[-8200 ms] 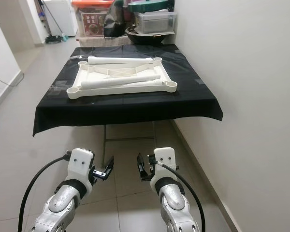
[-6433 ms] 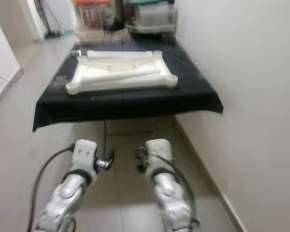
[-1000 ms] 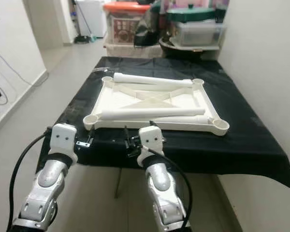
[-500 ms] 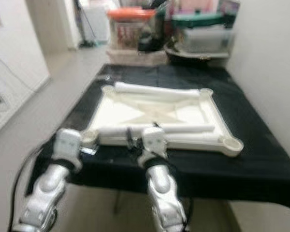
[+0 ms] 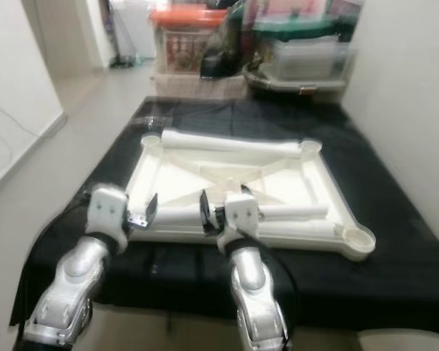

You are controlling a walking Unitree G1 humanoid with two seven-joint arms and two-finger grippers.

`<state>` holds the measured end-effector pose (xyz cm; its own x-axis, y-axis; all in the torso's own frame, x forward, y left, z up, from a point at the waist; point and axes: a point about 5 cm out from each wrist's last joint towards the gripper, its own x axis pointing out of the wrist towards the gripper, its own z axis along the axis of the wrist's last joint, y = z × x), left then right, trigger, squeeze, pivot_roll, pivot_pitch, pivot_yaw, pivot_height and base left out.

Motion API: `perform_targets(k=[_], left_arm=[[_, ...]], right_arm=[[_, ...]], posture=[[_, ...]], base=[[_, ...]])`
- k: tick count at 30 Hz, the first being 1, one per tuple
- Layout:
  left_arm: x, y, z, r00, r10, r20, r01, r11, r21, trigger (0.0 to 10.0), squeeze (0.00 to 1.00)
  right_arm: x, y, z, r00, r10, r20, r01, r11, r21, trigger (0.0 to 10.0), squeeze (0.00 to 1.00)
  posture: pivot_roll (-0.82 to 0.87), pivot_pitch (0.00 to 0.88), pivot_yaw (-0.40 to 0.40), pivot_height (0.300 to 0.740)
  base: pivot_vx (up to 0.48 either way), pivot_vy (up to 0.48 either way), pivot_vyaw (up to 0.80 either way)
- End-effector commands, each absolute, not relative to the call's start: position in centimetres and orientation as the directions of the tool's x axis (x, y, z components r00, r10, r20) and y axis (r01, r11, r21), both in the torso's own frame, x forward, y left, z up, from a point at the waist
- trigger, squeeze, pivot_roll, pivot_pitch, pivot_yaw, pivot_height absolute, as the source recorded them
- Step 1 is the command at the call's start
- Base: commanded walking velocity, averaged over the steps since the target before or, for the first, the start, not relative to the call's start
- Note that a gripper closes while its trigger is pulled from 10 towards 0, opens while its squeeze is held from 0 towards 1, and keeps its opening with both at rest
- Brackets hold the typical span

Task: Building children table

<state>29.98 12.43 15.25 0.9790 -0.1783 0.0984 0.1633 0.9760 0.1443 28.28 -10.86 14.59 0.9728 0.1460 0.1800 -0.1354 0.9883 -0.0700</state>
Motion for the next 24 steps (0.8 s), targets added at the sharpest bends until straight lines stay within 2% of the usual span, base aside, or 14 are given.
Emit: perform_targets(k=[1, 3, 4, 5, 8, 9, 11, 12, 15, 16, 17, 20, 22, 24], left_arm=[[30.4, 12.4, 15.6, 0.964, -0.241, 0.108, 0.217, 0.956, 0.198, 10.0, 0.0], [31.7, 13.0, 17.4, 0.928, -0.345, 0.141, 0.292, 0.908, 0.3, 10.0, 0.0], [31.7, 13.0, 17.4, 0.928, -0.345, 0.141, 0.292, 0.908, 0.3, 10.0, 0.0], [32.9, 13.6, 18.9, 0.902, -0.407, 0.146, 0.341, 0.877, 0.339, 10.0, 0.0], [33.3, 13.8, 19.4, 0.893, -0.425, 0.147, 0.355, 0.867, 0.351, 10.0, 0.0], [34.0, 14.0, 19.9, 0.867, -0.485, 0.109, 0.409, 0.82, 0.399, 10.0, 0.0], [34.0, 14.0, 19.9, 0.867, -0.485, 0.109, 0.409, 0.82, 0.399, 10.0, 0.0], [34.5, 14.2, 20.4, 0.844, -0.53, 0.075, 0.453, 0.782, 0.428, 10.0, 0.0], [34.5, 14.2, 20.4, 0.844, -0.53, 0.075, 0.453, 0.782, 0.428, 10.0, 0.0], [35.0, 14.5, 20.8, 0.818, -0.574, 0.024, 0.502, 0.734, 0.457, 10.0, 0.0], [35.0, 14.5, 20.8, 0.818, -0.574, 0.024, 0.502, 0.734, 0.457, 10.0, 0.0], [36.6, 16.0, 21.5, 0.691, -0.69, -0.217, 0.701, 0.564, 0.437, 10.0, 0.0], [36.6, 16.0, 21.5, 0.691, -0.69, -0.217, 0.701, 0.564, 0.437, 10.0, 0.0], [36.8, 16.4, 21.3, 0.61, -0.719, -0.334, 0.78, 0.469, 0.415, 10.0, 0.0]], right_arm=[[28.1, -11.1, 14.6, 0.974, 0.133, 0.183, -0.124, 0.99, -0.064, 10.0, 0.0], [28.2, -11.2, 14.9, 0.974, 0.119, 0.191, -0.109, 0.992, -0.063, 10.0, 0.0], [28.2, -11.2, 14.9, 0.974, 0.119, 0.191, -0.109, 0.992, -0.063, 10.0, 0.0], [28.3, -11.5, 15.3, 0.973, 0.107, 0.203, -0.097, 0.993, -0.061, 10.0, 0.0], [28.4, -11.6, 15.5, 0.973, 0.104, 0.208, -0.094, 0.994, -0.06, 10.0, 0.0], [28.6, -11.8, 15.7, 0.972, 0.099, 0.214, -0.087, 0.994, -0.064, 10.0, 0.0], [28.6, -11.8, 15.7, 0.972, 0.099, 0.214, -0.087, 0.994, -0.064, 10.0, 0.0], [28.8, -12.0, 15.9, 0.972, 0.094, 0.217, -0.082, 0.995, -0.063, 10.0, 0.0], [28.8, -12.0, 15.9, 0.972, 0.094, 0.217, -0.082, 0.995, -0.063, 10.0, 0.0], [28.9, -12.1, 16.0, 0.973, 0.085, 0.216, -0.075, 0.996, -0.058, 10.0, 0.0], [28.9, -12.1, 16.0, 0.973, 0.085, 0.216, -0.075, 0.996, -0.058, 10.0, 0.0], [28.7, -11.9, 16.4, 0.971, 0.076, 0.227, -0.065, 0.996, -0.053, 10.0, 0.0], [28.7, -11.9, 16.4, 0.971, 0.076, 0.227, -0.065, 0.996, -0.053, 10.0, 0.0], [28.4, -11.8, 16.2, 0.974, 0.077, 0.214, -0.069, 0.997, -0.044, 10.0, 0.0]], posture=[[0.0, 0.0, 0.008, 0.74], [0.0, 0.0, 0.014, 0.74], [0.0, 0.0, 0.014, 0.74], [0.01, 0.0, 0.018, 0.74], [0.01, 0.0, 0.018, 0.74], [0.01, 0.0, 0.025, 0.74], [0.01, 0.0, 0.025, 0.74], [0.01, 0.0, 0.026, 0.74], [0.01, 0.0, 0.026, 0.74], [0.02, 0.0, 0.032, 0.74], [0.02, 0.0, 0.032, 0.74], [0.04, 0.059, 0.056, 0.74], [0.04, 0.059, 0.056, 0.74], [0.04, 0.072, 0.058, 0.74]], base=[[0.0, 0.0, 0.0], [0.0, 0.0, 0.0], [0.0, 0.0, 0.0], [0.0, 0.0, 0.0], [0.0, 0.0, 0.0], [0.0, 0.0, 0.0], [0.0, 0.0, 0.0], [0.0, 0.0, -0.49], [0.0, 0.0, -0.49], [0.0, 0.0, -0.8], [0.0, 0.0, -0.8], [0.0, 0.0, 0.0], [0.0, 0.0, 0.0], [0.0, 0.0, 0.0]])
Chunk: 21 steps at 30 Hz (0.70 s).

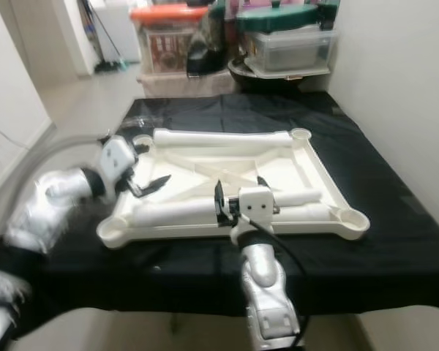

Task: Building children table

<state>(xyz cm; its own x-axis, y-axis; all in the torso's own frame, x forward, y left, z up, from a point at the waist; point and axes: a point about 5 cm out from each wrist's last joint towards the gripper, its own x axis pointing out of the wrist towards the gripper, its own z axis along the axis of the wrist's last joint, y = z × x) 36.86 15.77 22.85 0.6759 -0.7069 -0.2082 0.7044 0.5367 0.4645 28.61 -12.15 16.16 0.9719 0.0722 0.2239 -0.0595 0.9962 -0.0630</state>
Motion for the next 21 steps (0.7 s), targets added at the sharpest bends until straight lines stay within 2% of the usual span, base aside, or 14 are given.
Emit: perform_targets(k=[1, 2, 6, 7, 8, 9, 11, 12, 14, 15, 16, 18, 19, 21], left_arm=[[36.8, 16.4, 21.3, 0.61, -0.719, -0.334, 0.78, 0.469, 0.415, 10.0, 0.0], [36.9, 16.5, 21.3, 0.558, -0.732, -0.391, 0.82, 0.414, 0.395, 10.0, 0.0], [36.9, 16.6, 21.4, 0.526, -0.738, -0.423, 0.842, 0.382, 0.38, 10.0, 0.0], [37.0, 16.7, 21.8, 0.486, -0.747, -0.453, 0.867, 0.348, 0.357, 10.0, 0.25], [37.0, 16.7, 21.8, 0.486, -0.747, -0.453, 0.867, 0.348, 0.357, 10.0, 0.25], [37.2, 16.9, 22.4, 0.452, -0.761, -0.466, 0.887, 0.329, 0.324, 10.0, 1.0], [37.2, 16.9, 22.4, 0.452, -0.761, -0.466, 0.887, 0.329, 0.324, 10.0, 1.0], [37.4, 17.1, 23.0, 0.418, -0.772, -0.478, 0.905, 0.313, 0.287, 10.0, 1.0], [37.4, 17.1, 23.0, 0.418, -0.772, -0.478, 0.905, 0.313, 0.287, 10.0, 1.0], [37.5, 17.3, 23.6, 0.384, -0.777, -0.498, 0.921, 0.286, 0.264, 10.0, 1.0], [37.6, 17.5, 24.0, 0.355, -0.772, -0.528, 0.933, 0.263, 0.244, 10.0, 0.95], [37.6, 17.5, 24.0, 0.355, -0.772, -0.528, 0.933, 0.263, 0.244, 10.0, 0.95], [37.6, 17.8, 24.0, 0.314, -0.759, -0.571, 0.949, 0.235, 0.209, 10.0, 0.0], [37.8, 18.0, 23.9, 0.313, -0.739, -0.596, 0.95, 0.23, 0.213, 10.0, 0.0]], right_arm=[[28.4, -11.8, 16.2, 0.974, 0.077, 0.214, -0.069, 0.997, -0.044, 10.0, 0.0], [28.1, -11.6, 16.0, 0.975, 0.082, 0.205, -0.076, 0.996, -0.037, 10.0, 0.0], [27.9, -11.5, 15.9, 0.976, 0.086, 0.2, -0.081, 0.996, -0.033, 10.0, 0.0], [27.6, -11.4, 15.7, 0.978, 0.086, 0.188, -0.084, 0.996, -0.022, 10.0, 0.0], [27.6, -11.4, 15.7, 0.978, 0.086, 0.188, -0.084, 0.996, -0.022, 10.0, 0.0], [27.2, -11.2, 15.6, 0.98, 0.088, 0.179, -0.087, 0.996, -0.014, 10.0, 0.0], [27.2, -11.2, 15.6, 0.98, 0.088, 0.179, -0.087, 0.996, -0.014, 10.0, 0.0], [26.8, -11.0, 15.5, 0.978, 0.102, 0.183, -0.1, 0.995, -0.018, 10.0, 1.0], [26.8, -11.0, 15.5, 0.978, 0.102, 0.183, -0.1, 0.995, -0.018, 10.0, 1.0], [26.5, -10.6, 15.4, 0.978, 0.115, 0.174, -0.114, 0.993, -0.014, 10.0, 1.0], [26.3, -10.3, 15.3, 0.979, 0.121, 0.164, -0.121, 0.993, -0.008, 10.0, 0.0], [26.3, -10.3, 15.3, 0.979, 0.121, 0.164, -0.121, 0.993, -0.008, 10.0, 0.0], [26.1, -10.2, 15.2, 0.981, 0.121, 0.153, -0.123, 0.992, 0.0, 10.0, 0.0], [25.9, -10.1, 15.1, 0.982, 0.119, 0.145, -0.121, 0.993, 0.006, 10.0, 0.0]], posture=[[0.04, 0.072, 0.058, 0.74], [0.04, 0.085, 0.058, 0.74], [0.04, 0.085, 0.058, 0.74], [0.05, 0.11, 0.063, 0.74], [0.05, 0.11, 0.063, 0.74], [0.05, 0.118, 0.063, 0.74], [0.05, 0.118, 0.063, 0.74], [0.05, 0.126, 0.068, 0.74], [0.05, 0.126, 0.068, 0.74], [0.06, 0.133, 0.069, 0.74], [0.06, 0.136, 0.07, 0.74], [0.06, 0.136, 0.07, 0.74], [0.06, 0.139, 0.077, 0.74], [0.06, 0.144, 0.082, 0.74]], base=[[0.0, 0.0, 0.0], [0.0, 0.0, 0.0], [0.0, 0.0, 0.0], [0.0, 0.0, 0.0], [0.0, 0.0, 0.0], [0.0, 0.0, 0.0], [0.0, 0.0, 0.0], [0.0, 0.0, 0.0], [0.0, 0.0, 0.0], [0.0, 0.0, 0.0], [0.0, 0.0, 0.0], [0.0, 0.0, 0.0], [0.0, 0.0, 0.0], [0.0, 0.0, 0.0]])
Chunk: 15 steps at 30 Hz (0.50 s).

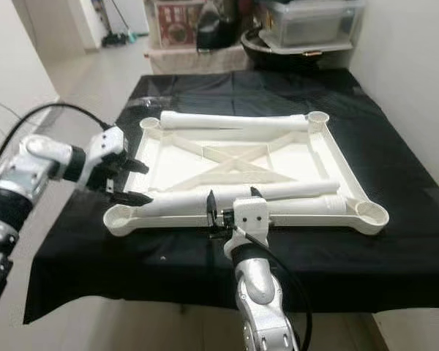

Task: Building children table

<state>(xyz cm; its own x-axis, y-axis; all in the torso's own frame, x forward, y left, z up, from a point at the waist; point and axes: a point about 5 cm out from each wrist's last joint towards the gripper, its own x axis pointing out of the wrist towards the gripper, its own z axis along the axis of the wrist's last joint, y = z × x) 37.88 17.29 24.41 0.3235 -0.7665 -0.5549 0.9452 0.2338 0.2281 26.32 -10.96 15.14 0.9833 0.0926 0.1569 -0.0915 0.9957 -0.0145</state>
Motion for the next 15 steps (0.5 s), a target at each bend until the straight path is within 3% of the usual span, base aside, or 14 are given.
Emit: perform_targets(k=[1, 5, 6, 15], left_arm=[[38.0, 18.2, 23.4, 0.316, -0.713, -0.626, 0.949, 0.236, 0.21, 10.0, 1.0], [38.1, 18.2, 23.1, 0.338, -0.701, -0.629, 0.941, 0.252, 0.224, 10.0, 1.0], [38.2, 17.9, 22.8, 0.327, -0.695, -0.641, 0.945, 0.24, 0.222, 10.0, 0.0], [38.3, 17.0, 22.6, 0.29, -0.7, -0.652, 0.957, 0.202, 0.209, 10.0, 0.0]], right_arm=[[25.6, -10.1, 15.0, 0.984, 0.113, 0.14, -0.116, 0.993, 0.014, 10.0, 0.0], [25.4, -10.1, 15.1, 0.985, 0.108, 0.138, -0.111, 0.994, 0.019, 10.0, 0.0], [25.2, -10.1, 15.1, 0.985, 0.105, 0.133, -0.109, 0.994, 0.021, 10.0, 0.0], [24.5, -10.1, 15.3, 0.987, 0.098, 0.125, -0.103, 0.994, 0.034, 10.0, 0.0]], posture=[[0.06, 0.153, 0.088, 0.74], [0.06, 0.155, 0.09, 0.74], [0.06, 0.173, 0.098, 0.74], [0.06, 0.199, 0.111, 0.74]], base=[[0.0, 0.0, 0.0], [0.0, 0.0, 0.0], [0.0, 0.0, 0.0], [0.0, 0.0, 0.0]])
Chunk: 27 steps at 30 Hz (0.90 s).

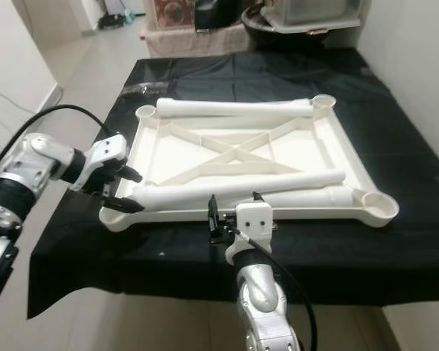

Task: Building children table

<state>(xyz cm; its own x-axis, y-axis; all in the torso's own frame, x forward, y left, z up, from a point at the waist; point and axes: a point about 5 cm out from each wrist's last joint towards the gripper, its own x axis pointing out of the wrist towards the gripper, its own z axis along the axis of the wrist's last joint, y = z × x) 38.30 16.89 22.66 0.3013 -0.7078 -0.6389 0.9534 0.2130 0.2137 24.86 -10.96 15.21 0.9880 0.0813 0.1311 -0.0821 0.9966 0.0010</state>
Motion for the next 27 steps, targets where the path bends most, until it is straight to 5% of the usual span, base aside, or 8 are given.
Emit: perform_targets(k=[1, 21, 22, 24, 25, 27], left_arm=[[38.28, 16.82, 22.59, 0.28, -0.702, -0.654, 0.96, 0.193, 0.204, 10.0, 0.0], [38.74, 16.21, 21.85, 0.338, -0.669, -0.662, 0.939, 0.189, 0.289, 10.0, 0.0], [38.77, 16.08, 21.81, 0.342, -0.673, -0.656, 0.937, 0.189, 0.294, 8.8, 0.0], [38.77, 16.08, 21.81, 0.342, -0.673, -0.656, 0.937, 0.189, 0.294, 8.8, 0.0], [38.79, 15.96, 21.84, 0.341, -0.682, -0.647, 0.937, 0.193, 0.291, 0.0, 0.0], [38.79, 15.88, 21.85, 0.339, -0.689, -0.64, 0.938, 0.194, 0.288, 0.0, 0.0]], right_arm=[[24.43, -10.08, 15.34, 0.988, 0.096, 0.123, -0.102, 0.994, 0.036, 10.0, 0.0], [23.95, -9.8, 15.82, 0.989, 0.091, 0.118, -0.098, 0.994, 0.057, 10.0, 0.0], [23.96, -9.8, 15.85, 0.989, 0.091, 0.117, -0.098, 0.994, 0.057, 10.0, 0.0], [23.96, -9.8, 15.85, 0.989, 0.091, 0.117, -0.098, 0.994, 0.057, 10.0, 0.0], [23.96, -9.82, 15.87, 0.989, 0.09, 0.116, -0.097, 0.994, 0.058, 10.0, 0.0], [23.96, -9.84, 15.89, 0.989, 0.088, 0.116, -0.095, 0.994, 0.059, 10.0, 0.0]], posture=[[0.06, 0.199, 0.111, 0.74], [0.06, 0.219, 0.126, 0.74], [0.06, 0.219, 0.126, 0.74], [0.06, 0.219, 0.126, 0.74], [0.06, 0.221, 0.127, 0.74], [0.06, 0.222, 0.128, 0.74]], base=[[0.0, 0.0, 0.0], [0.0, 0.0, 0.0], [0.0, 0.0, 0.0], [0.0, 0.0, 0.0], [0.0, 0.0, 0.0], [0.0, 0.0, 0.0]])
